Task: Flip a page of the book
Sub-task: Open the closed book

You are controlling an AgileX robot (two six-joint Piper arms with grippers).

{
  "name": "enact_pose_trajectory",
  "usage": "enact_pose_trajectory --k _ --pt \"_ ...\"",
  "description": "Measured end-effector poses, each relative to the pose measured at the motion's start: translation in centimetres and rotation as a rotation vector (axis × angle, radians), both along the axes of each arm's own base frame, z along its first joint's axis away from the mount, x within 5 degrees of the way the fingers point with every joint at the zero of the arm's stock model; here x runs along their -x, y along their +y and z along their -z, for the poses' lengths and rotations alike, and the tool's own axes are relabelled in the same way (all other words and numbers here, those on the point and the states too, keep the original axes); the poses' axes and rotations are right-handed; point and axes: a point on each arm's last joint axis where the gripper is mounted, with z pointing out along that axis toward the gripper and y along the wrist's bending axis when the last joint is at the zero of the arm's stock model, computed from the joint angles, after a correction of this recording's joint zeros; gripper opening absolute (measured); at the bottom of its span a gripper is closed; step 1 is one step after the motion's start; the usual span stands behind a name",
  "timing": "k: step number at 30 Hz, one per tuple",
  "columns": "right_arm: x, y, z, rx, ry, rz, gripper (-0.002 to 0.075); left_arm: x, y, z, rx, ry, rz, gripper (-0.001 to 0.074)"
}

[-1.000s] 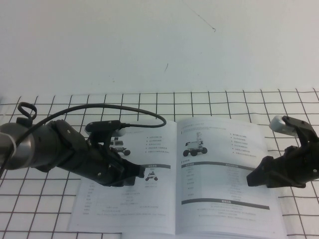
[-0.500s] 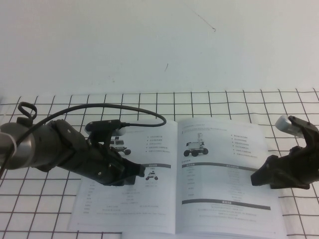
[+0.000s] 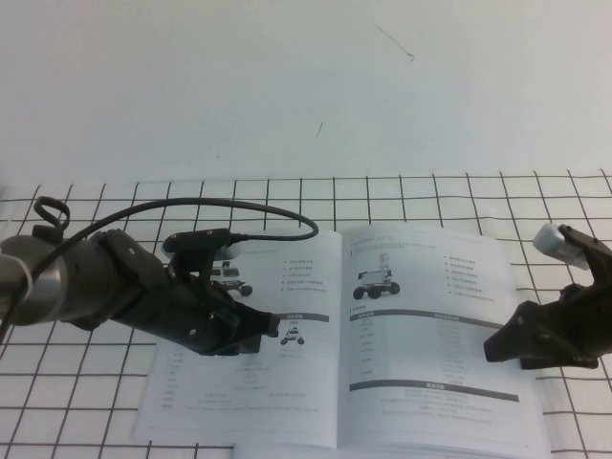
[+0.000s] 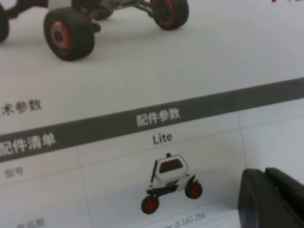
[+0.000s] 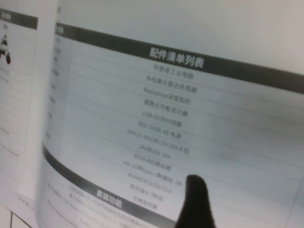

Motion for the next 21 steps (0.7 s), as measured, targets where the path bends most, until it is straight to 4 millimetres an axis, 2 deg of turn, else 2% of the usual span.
enact_pose_trajectory --k 14,21 --pt "-0.7 0.5 0.1 -0.09 -0.047 0.034 0.0496 -0.1 -0.2 0.2 0.021 0.002 -0.014 -0.0003" --pt "-1.2 -0.4 -0.8 -0.016 0.002 -0.066 0.0496 -0.2 -0.2 0.1 0.021 -0.002 -0.011 -0.0003"
